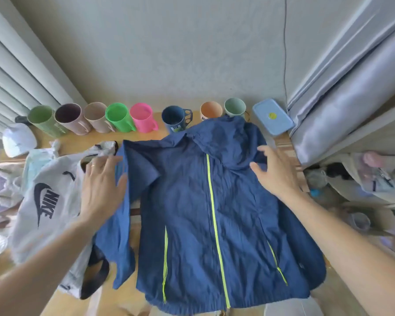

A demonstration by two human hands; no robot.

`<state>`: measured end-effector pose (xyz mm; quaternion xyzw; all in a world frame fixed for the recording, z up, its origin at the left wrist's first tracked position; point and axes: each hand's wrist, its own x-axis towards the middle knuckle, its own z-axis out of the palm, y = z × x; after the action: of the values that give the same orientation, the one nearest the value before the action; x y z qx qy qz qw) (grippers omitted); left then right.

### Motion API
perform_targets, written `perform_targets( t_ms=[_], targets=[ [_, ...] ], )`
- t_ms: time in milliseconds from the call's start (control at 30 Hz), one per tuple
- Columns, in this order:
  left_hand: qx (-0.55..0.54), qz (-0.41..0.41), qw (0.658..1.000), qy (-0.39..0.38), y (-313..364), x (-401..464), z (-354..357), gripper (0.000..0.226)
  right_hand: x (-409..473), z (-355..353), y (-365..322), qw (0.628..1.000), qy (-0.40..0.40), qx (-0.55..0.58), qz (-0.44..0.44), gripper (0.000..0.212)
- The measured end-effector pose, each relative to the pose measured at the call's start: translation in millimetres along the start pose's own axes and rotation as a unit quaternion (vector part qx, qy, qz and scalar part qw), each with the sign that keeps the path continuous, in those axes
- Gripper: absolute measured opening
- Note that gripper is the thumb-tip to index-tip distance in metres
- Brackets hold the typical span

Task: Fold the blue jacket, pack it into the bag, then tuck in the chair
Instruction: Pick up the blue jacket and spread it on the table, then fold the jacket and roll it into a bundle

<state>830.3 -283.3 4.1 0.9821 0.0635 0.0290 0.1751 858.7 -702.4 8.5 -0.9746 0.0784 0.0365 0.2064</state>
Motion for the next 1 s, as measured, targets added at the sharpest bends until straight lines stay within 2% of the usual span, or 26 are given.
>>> perform_targets(
  t_ms=[67, 133, 233, 333, 467, 533, 600, 633, 700, 733, 767, 800, 867, 900, 967, 1000],
  targets=[
    [0.028, 0.048, 0.998, -0.021, 4, -43, 22, 0.039, -56, 30, 45, 0.998, -0.054, -0.037, 0.016, 0.045],
    [0.05, 0.083, 0.993, -0.069, 10, -82, 44, 0.045, -105, 58, 83, 0.988, -0.129, -0.078, 0.023, 0.049],
    [0.064, 0.13, 0.979, -0.14, 25, -128, 84, 0.05, -157, 98, 117, 0.981, -0.147, -0.117, -0.042, 0.058],
    [0.105, 0.175, 0.952, -0.227, 25, -179, 128, 0.059, -195, 131, 137, 0.965, -0.181, -0.152, -0.114, 0.071],
    [0.139, 0.149, 0.93, -0.306, -2, -234, 141, 0.069, -214, 146, 162, 0.957, -0.201, -0.16, -0.131, 0.08],
    [0.154, 0.132, 0.924, -0.325, -15, -249, 136, 0.063, -216, 141, 165, 0.957, -0.2, -0.147, -0.148, 0.079],
    [0.176, 0.122, 0.918, -0.333, -18, -253, 135, 0.078, -212, 129, 166, 0.967, -0.18, -0.102, -0.148, 0.074],
    [0.172, 0.098, 0.921, -0.337, -13, -251, 137, 0.084, -205, 120, 169, 0.978, -0.145, -0.076, -0.133, 0.069],
    [0.166, 0.073, 0.927, -0.329, 9, -241, 138, 0.067, -181, 97, 182, 0.998, -0.01, -0.049, -0.047, 0.06],
    [0.166, 0.093, 0.933, -0.304, 26, -234, 141, 0.056, -166, 84, 194, 0.997, 0.052, -0.045, 0.038, 0.058],
    [0.157, 0.112, 0.939, -0.284, 46, -227, 148, 0.051, -151, 72, 208, 0.986, 0.083, -0.037, 0.137, 0.06],
    [0.146, 0.132, 0.947, -0.254, 69, -217, 155, 0.051, -138, 62, 223, 0.97, 0.077, -0.03, 0.23, 0.063],
    [0.112, 0.169, 0.956, -0.212, 119, -197, 174, 0.055, -123, 53, 246, 0.94, -0.014, -0.014, 0.34, 0.057],
    [0.094, 0.184, 0.957, -0.201, 145, -187, 186, 0.056, -119, 52, 252, 0.935, -0.053, -0.013, 0.352, 0.042],
    [0.059, 0.203, 0.958, -0.196, 197, -167, 204, 0.06, -116, 53, 260, 0.933, -0.073, -0.018, 0.351, 0.006],
    [0.045, 0.205, 0.957, -0.201, 219, -159, 213, 0.062, -114, 54, 264, 0.935, -0.062, -0.015, 0.348, 0.009]
  ],
)
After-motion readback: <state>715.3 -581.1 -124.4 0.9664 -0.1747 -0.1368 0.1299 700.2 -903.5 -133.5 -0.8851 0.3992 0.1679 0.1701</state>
